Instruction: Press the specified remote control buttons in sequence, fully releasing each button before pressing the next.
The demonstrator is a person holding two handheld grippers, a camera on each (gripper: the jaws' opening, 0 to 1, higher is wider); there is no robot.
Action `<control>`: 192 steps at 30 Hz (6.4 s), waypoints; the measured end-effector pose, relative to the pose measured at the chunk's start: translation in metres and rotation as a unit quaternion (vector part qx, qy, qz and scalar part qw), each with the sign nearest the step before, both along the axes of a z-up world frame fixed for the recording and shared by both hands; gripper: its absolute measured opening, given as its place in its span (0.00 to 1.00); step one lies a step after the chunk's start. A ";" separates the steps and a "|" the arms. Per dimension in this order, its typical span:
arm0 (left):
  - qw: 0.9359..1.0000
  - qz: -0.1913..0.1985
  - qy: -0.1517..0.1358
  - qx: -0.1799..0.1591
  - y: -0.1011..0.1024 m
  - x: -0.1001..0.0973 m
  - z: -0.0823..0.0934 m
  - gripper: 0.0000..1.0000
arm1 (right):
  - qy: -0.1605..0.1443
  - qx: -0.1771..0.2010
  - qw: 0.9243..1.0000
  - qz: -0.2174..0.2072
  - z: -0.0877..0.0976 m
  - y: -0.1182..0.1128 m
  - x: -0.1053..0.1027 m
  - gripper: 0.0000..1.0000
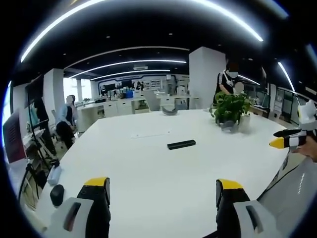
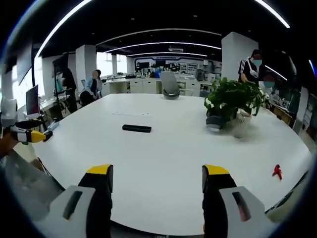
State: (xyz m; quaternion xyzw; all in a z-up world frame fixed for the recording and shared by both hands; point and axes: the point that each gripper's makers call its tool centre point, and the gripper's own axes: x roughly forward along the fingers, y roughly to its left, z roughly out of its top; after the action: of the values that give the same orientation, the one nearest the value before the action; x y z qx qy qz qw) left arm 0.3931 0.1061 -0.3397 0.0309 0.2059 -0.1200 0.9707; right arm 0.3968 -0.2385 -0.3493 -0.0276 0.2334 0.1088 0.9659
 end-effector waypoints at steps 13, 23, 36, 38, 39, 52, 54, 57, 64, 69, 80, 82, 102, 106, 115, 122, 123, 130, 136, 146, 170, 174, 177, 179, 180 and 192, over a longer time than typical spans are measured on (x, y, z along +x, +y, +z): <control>0.999 -0.030 0.011 0.020 -0.002 0.010 0.012 0.83 | 0.042 0.035 0.998 0.020 -0.009 0.009 -0.007 0.43; 0.993 -0.097 0.030 0.056 -0.013 0.043 0.015 0.83 | 0.063 0.033 0.997 0.031 -0.015 0.012 -0.011 0.18; 0.977 -0.183 0.053 0.091 -0.039 0.092 0.010 0.83 | 0.080 0.035 0.996 0.023 -0.020 0.008 -0.012 0.00; 0.975 -0.194 0.061 0.085 -0.045 0.099 0.008 0.83 | 0.082 0.038 0.996 0.022 -0.020 0.008 -0.012 0.00; 0.974 -0.201 0.063 0.087 -0.048 0.103 0.007 0.83 | 0.082 0.039 0.996 0.021 -0.020 0.008 -0.012 0.00; 0.948 -0.277 0.084 0.131 -0.074 0.143 -0.006 0.79 | 0.092 0.040 0.995 0.008 -0.024 0.003 -0.013 0.00; 0.945 -0.283 0.086 0.137 -0.075 0.151 -0.008 0.77 | 0.094 0.038 0.995 0.007 -0.025 0.003 -0.013 0.00; 0.939 -0.295 0.088 0.154 -0.077 0.162 -0.011 0.77 | 0.101 0.035 0.994 0.008 -0.028 0.003 -0.014 0.00; 0.926 -0.322 0.098 0.171 -0.087 0.185 -0.021 0.73 | 0.111 0.019 0.994 0.010 -0.032 0.003 -0.015 0.00; 0.915 -0.344 0.097 0.188 -0.097 0.202 -0.029 0.70 | 0.121 0.019 0.992 0.007 -0.035 0.002 -0.016 0.00; 0.894 -0.376 0.118 0.214 -0.110 0.244 -0.055 0.61 | 0.136 0.008 0.991 0.000 -0.041 -0.001 -0.017 0.00; 0.888 -0.383 0.123 0.225 -0.111 0.251 -0.060 0.60 | 0.140 0.008 0.990 -0.001 -0.042 -0.002 -0.017 0.00; 0.848 -0.423 0.179 0.264 -0.139 0.316 -0.124 0.46 | 0.165 -0.008 0.986 0.003 -0.052 -0.003 -0.019 0.00; 0.844 -0.426 0.191 0.264 -0.143 0.324 -0.136 0.45 | 0.167 -0.009 0.986 0.000 -0.053 -0.004 -0.019 0.00; 0.834 -0.431 0.229 0.258 -0.147 0.332 -0.165 0.42 | 0.176 -0.022 0.984 0.002 -0.057 -0.005 -0.020 0.00; 0.826 -0.437 0.249 0.256 -0.146 0.332 -0.173 0.40 | 0.179 -0.022 0.984 -0.001 -0.058 -0.007 -0.020 0.00; 0.824 -0.438 0.251 0.255 -0.146 0.331 -0.173 0.39 | 0.180 -0.024 0.983 -0.001 -0.058 -0.007 -0.020 0.00; 0.819 -0.439 0.262 0.260 -0.144 0.332 -0.178 0.31 | 0.181 -0.025 0.983 -0.002 -0.058 -0.007 -0.020 0.00; 0.820 -0.437 0.273 0.248 -0.145 0.329 -0.178 0.29 | 0.180 -0.030 0.983 0.000 -0.058 -0.007 -0.020 0.00; 0.799 -0.461 0.259 0.287 -0.150 0.324 -0.178 0.24 | 0.177 -0.033 0.984 0.008 -0.057 -0.004 -0.020 0.00; 0.772 -0.477 0.262 0.327 -0.152 0.287 -0.179 0.23 | 0.158 -0.031 0.987 0.010 -0.052 -0.003 -0.019 0.00; 0.771 -0.479 0.267 0.324 -0.152 0.275 -0.179 0.23 | 0.157 -0.032 0.987 0.012 -0.051 -0.003 -0.019 0.00; 0.773 -0.479 0.268 0.318 -0.152 0.268 -0.179 0.23 | 0.155 -0.032 0.987 0.013 -0.050 -0.002 -0.019 0.00; 0.772 -0.481 0.268 0.317 -0.152 0.262 -0.179 0.23 | 0.154 -0.033 0.987 0.015 -0.050 -0.001 -0.018 0.00; 0.772 -0.480 0.271 0.316 -0.152 0.259 -0.180 0.23 | 0.152 -0.035 0.988 0.016 -0.049 -0.001 -0.018 0.00; 0.765 -0.485 0.272 0.324 -0.152 0.215 -0.182 0.23 | 0.143 -0.043 0.988 0.026 -0.047 0.001 -0.018 0.00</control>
State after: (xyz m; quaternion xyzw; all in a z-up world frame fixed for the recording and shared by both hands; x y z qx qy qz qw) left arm 0.6078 -0.0460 -0.5218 0.4049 0.4458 -0.5044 0.6188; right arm 0.3792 -0.2374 -0.3962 -0.0597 0.3729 0.1263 0.9173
